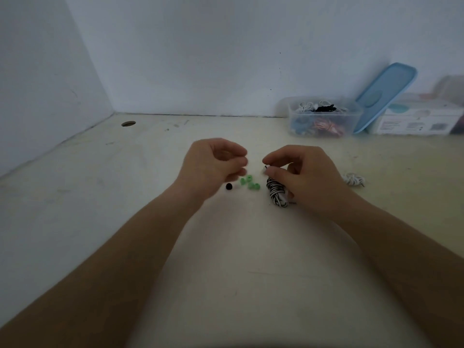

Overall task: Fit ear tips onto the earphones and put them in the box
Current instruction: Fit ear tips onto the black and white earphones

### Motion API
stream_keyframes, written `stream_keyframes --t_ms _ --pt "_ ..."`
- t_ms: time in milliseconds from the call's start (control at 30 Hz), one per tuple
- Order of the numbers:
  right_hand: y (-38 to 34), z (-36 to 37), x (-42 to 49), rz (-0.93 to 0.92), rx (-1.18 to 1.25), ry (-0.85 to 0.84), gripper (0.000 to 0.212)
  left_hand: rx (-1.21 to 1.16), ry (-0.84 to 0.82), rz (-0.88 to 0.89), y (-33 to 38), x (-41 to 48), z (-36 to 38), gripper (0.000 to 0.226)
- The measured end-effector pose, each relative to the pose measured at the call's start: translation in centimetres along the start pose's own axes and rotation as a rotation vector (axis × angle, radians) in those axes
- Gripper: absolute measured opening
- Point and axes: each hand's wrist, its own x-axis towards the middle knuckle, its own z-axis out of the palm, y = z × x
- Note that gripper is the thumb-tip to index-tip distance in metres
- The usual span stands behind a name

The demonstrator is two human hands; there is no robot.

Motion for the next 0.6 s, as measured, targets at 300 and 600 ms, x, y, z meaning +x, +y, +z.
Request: stream_keyframes --t_ms 300,600 --pt "0.0 -0.1 -0.1 0.023 0.082 -0.015 0.003 0.723 -0.112 0.030 -0.8 0.8 -1.7 0.009" --pt "-0.3 -0.4 -0.2 0.066 0.164 -0.036 0.007 0.501 -0.077 0.035 -0.6 0.8 -1.9 0.008"
